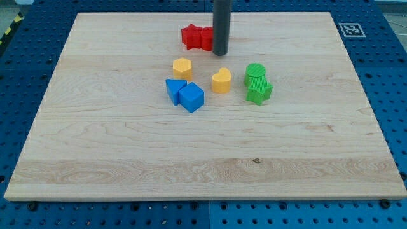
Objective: Slide green star to the bottom of green circle
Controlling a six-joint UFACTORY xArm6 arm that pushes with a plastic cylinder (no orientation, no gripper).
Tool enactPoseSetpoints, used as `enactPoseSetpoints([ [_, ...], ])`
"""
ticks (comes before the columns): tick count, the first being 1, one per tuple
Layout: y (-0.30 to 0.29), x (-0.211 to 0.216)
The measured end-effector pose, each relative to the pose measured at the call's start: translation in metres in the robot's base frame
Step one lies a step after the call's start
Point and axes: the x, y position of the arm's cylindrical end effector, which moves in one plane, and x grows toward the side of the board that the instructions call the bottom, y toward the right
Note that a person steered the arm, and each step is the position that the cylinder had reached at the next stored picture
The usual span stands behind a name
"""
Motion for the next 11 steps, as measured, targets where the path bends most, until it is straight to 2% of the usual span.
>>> enactPoseSetpoints([
  [2, 0.002, 0.013],
  [4, 0.017, 0.061],
  [5, 0.022, 0.067],
  [9, 0.008, 0.114],
  [10, 0.034, 0.131],
  [11, 0.015, 0.137],
])
